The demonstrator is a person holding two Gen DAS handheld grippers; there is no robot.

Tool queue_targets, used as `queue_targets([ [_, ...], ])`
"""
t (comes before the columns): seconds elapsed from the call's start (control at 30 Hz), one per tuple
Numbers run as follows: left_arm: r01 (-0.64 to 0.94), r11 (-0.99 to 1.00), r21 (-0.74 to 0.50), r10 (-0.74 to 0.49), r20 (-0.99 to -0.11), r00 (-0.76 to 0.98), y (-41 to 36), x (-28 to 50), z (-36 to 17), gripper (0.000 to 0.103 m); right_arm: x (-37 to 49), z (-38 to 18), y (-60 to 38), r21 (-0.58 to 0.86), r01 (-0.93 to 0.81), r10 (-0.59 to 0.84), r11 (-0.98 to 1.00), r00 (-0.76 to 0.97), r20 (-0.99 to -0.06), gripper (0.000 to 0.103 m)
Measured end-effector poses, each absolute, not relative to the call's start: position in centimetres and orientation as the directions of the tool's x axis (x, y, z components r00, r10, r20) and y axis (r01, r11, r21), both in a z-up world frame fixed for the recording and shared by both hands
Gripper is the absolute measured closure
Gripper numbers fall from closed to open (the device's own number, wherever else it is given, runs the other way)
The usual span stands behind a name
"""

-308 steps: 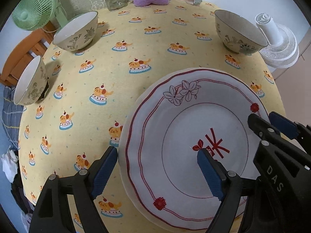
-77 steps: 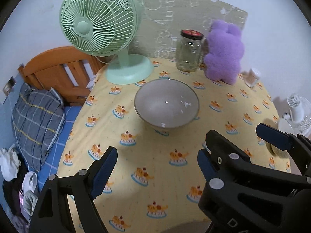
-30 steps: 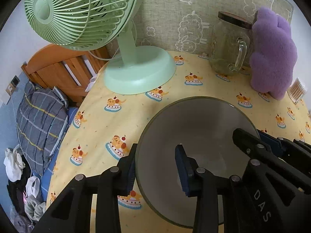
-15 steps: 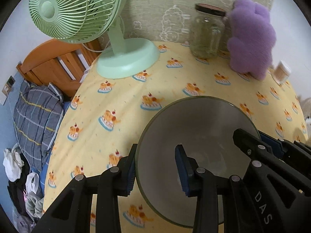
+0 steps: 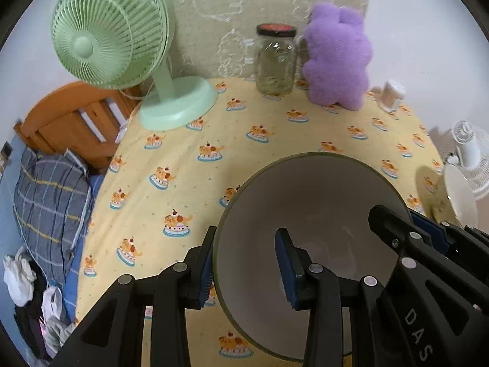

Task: Organize plates and bowls
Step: 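Carry the grey bowl toward the plate stack with the left gripper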

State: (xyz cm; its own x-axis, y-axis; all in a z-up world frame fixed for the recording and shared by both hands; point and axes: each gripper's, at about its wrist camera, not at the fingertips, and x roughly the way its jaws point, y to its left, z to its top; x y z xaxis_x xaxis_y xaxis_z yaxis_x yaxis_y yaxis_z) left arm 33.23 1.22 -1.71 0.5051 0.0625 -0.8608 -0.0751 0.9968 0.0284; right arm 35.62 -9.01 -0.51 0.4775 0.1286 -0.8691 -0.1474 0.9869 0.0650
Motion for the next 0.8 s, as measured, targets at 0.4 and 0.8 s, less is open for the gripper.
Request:
queue_targets([
  [0.4,-0.015,1.0,0.007,0.014,-0.834,0.552,2.0,26.7,1.7,0.066,28.2,3.7,-8.8,0.047,-0.083,0.085,0.995,0.538,-0.839,0.084],
  [0.8,0.035,0.999,-0.002,-0.021,-0.846,0.533,3.0,20.7,0.6,0.066,21.2,2.9,-8.0,0.046,-0.021,0.051,0.999,0.525,-0.849,0.084],
])
